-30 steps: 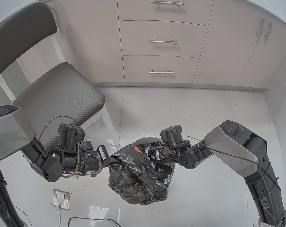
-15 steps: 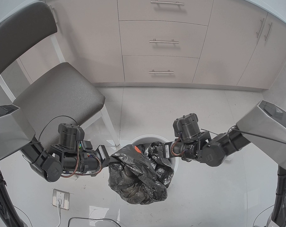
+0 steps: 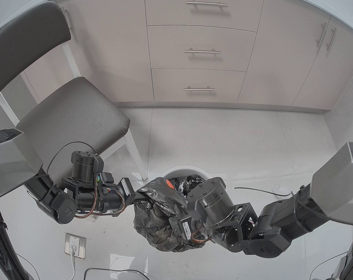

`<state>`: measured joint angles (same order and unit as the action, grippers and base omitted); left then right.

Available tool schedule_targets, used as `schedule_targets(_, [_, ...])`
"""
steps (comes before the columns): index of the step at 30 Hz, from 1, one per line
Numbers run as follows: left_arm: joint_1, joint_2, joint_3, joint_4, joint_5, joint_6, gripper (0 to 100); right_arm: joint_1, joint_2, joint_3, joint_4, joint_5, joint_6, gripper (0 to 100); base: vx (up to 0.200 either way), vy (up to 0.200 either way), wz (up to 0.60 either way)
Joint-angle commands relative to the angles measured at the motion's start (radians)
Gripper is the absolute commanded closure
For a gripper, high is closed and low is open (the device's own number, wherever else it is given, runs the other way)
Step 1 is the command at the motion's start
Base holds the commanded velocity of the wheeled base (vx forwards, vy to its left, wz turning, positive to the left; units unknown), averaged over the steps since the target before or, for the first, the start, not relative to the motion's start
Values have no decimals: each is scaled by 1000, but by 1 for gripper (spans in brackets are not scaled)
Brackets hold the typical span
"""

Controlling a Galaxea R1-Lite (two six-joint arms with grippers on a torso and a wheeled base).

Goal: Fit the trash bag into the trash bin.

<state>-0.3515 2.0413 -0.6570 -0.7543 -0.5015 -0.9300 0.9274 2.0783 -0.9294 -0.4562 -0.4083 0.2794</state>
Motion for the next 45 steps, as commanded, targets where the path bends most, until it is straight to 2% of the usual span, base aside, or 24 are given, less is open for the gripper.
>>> schedule_targets(1, [0, -3, 0, 0, 0, 0, 100, 48, 46, 9, -1, -18, 0, 0, 0, 0, 0])
schedule_targets(9, [0, -3, 0, 0, 0, 0, 100, 7, 138, -23, -2, -84, 0, 0, 0, 0, 0])
schedule_targets(14, [0, -3, 0, 0, 0, 0, 100, -44, 200, -121, -2, -86, -9, 0, 0, 0, 0])
schedule_targets(20, [0, -3, 2, 0, 0, 2, 100, -62, 250, -186, -2, -83, -12, 0, 0, 0, 0])
schedule_targets(31, [0, -4, 2, 0, 0, 2, 100, -53, 255, -152, -2, -89, -8, 0, 0, 0, 0])
schedule_targets(45, [0, -6, 4, 0, 0, 3, 100, -79, 236, -126, -12, -99, -2, 0, 0, 0, 0])
